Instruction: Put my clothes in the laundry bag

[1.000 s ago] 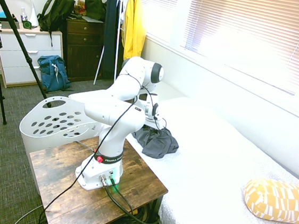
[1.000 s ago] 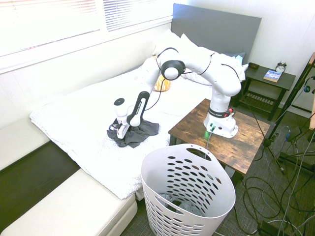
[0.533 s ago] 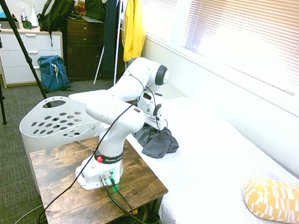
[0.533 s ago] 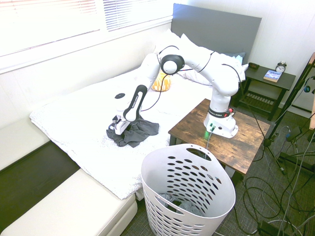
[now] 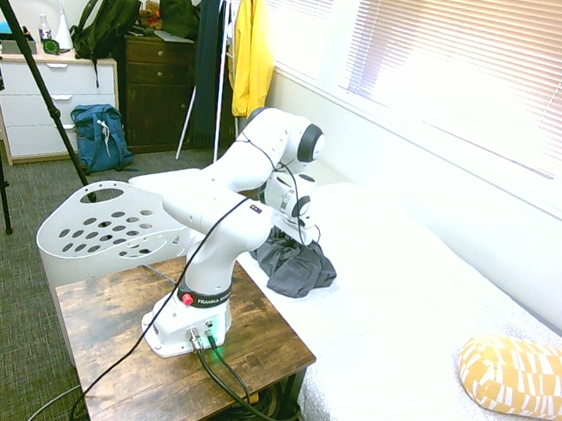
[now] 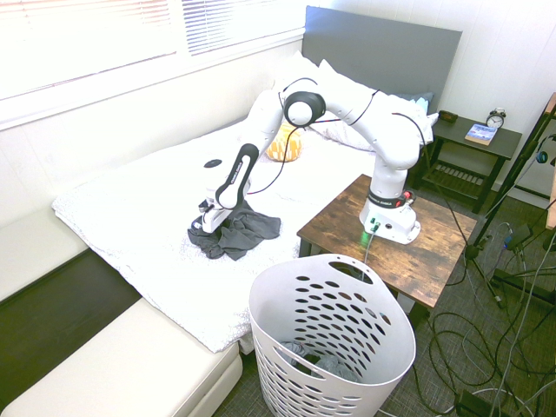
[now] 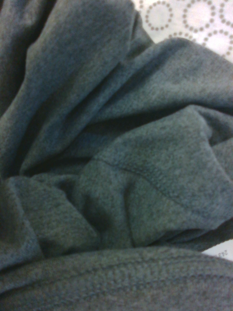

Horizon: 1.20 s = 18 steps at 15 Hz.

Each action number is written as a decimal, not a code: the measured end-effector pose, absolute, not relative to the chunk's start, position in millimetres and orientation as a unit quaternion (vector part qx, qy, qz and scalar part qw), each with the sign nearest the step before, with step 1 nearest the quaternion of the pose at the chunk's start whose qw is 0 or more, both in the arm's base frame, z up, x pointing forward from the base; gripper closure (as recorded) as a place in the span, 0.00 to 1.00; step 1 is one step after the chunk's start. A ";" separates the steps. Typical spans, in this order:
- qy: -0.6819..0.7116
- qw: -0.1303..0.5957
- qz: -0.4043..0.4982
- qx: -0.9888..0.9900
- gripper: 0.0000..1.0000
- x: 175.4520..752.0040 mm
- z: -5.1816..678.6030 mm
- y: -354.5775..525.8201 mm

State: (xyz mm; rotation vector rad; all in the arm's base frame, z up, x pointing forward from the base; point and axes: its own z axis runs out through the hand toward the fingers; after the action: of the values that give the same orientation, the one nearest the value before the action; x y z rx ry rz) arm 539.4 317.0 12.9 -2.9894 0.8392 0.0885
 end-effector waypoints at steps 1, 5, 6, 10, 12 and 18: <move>0.272 0.019 0.030 -0.962 1.00 539.8 13.1 316.1; 0.281 0.021 0.038 -0.959 1.00 548.3 38.0 314.1; 0.283 0.023 0.032 -0.958 1.00 552.9 54.7 311.9; 0.279 0.036 -0.001 -0.960 1.00 558.1 160.7 312.8; 0.268 0.038 -0.027 -0.962 1.00 547.4 225.4 331.0; 0.209 0.073 -0.110 -0.969 1.00 468.4 438.7 388.5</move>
State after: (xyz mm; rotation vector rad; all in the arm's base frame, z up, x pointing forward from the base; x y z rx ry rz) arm 468.4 388.5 438.7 -2.9092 0.6282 -0.3303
